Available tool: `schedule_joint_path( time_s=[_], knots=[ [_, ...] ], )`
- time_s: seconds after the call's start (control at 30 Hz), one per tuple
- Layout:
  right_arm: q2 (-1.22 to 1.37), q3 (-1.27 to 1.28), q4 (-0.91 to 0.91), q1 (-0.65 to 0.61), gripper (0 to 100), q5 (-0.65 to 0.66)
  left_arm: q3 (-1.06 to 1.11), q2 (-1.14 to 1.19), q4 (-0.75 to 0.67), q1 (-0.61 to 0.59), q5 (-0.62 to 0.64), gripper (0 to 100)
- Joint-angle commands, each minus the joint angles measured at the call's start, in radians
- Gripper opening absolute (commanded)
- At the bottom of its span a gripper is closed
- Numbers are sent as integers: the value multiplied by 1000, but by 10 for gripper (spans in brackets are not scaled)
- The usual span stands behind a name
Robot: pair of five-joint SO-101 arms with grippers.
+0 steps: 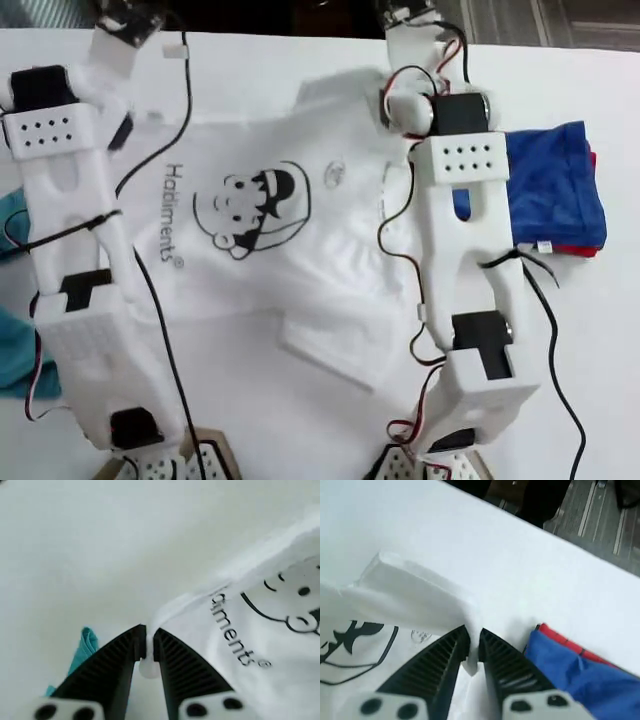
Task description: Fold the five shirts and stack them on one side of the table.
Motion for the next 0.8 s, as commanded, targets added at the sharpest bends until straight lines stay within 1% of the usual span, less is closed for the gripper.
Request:
schedule_joint_path(
  time_s=[0.0, 0.07, 0.17, 0.23, 0.4, 0.47, 0.6, 0.67, 0.77],
  knots=[
    [-64, -26, 122, 15, 19, 0, -1, -14, 54, -29, -49, 25],
    [-73, -25, 189, 13, 19, 0, 53, -31, 54, -61, -52, 25],
    [-81, -25, 286, 5, 19, 0, 194, -100, 55, -89, -52, 25],
    [-82, -25, 343, -7, 19, 0, 326, -176, 55, -94, -55, 25],
    [-87, -25, 504, -19, 20, 0, 693, -442, 51, -86, -144, 25],
    [-113, -6, 533, -15, 20, 0, 822, -542, 49, -92, -175, 25],
    [-268, 187, 532, -15, 20, 0, 1033, -678, 46, -94, -227, 25],
    [-363, 333, 524, -24, 20, 0, 1110, -709, 11, -94, -241, 25],
    [-507, 557, 444, -22, 20, 5, 1188, -712, -48, -121, -250, 25]
  ],
)
